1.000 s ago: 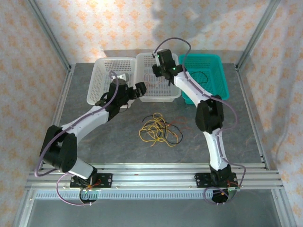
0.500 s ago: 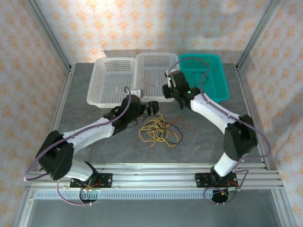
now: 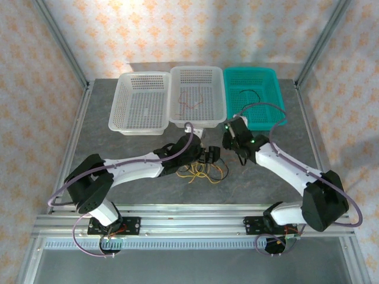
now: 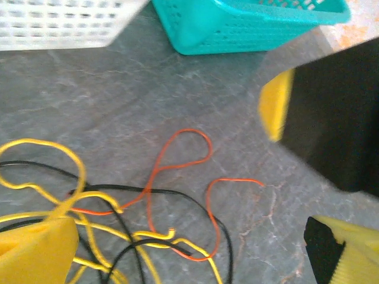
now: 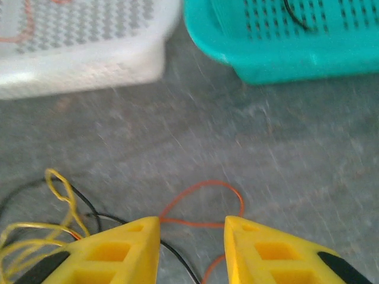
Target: Untangle the cables
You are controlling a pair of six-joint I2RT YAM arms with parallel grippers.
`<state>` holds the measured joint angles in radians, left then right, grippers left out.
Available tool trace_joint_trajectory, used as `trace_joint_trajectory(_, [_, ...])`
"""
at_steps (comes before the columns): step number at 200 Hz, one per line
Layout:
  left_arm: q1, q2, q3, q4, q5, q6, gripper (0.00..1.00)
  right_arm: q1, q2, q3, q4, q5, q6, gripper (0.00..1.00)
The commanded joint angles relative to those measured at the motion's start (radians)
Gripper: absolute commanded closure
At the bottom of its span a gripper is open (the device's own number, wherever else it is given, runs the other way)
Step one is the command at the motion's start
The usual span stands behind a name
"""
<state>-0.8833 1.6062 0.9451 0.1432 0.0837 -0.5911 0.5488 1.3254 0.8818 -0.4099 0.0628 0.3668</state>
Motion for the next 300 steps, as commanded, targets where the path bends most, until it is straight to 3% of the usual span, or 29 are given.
trace_joint_trajectory(1, [-0.031,0.03,0.034,0.046,-0.036,0.025,0.01,-0.014,-0.028,-0.074,-0.024,0.034,0.104,0.68])
trace_joint_trajectory(84, [-0.092,0.111,0.052,0.099,-0.038,0.01,0.01,-0.167,-0.101,-0.261,0.127,-0.198,0.185,0.68])
trace_joint_trajectory(116, [-0.091,0.121,0.064,0.093,-0.045,0.011,0.01,-0.218,-0.099,-0.273,0.146,-0.218,0.179,0.65])
trace_joint_trajectory(143, [-0.092,0.117,0.062,0.087,-0.048,0.011,0.01,-0.22,-0.079,-0.277,0.155,-0.232,0.173,0.61])
trace_joint_trajectory(300, [-0.091,0.13,0.059,0.075,-0.067,-0.015,0.01,-0.219,0.031,-0.305,0.238,-0.286,0.177,0.71])
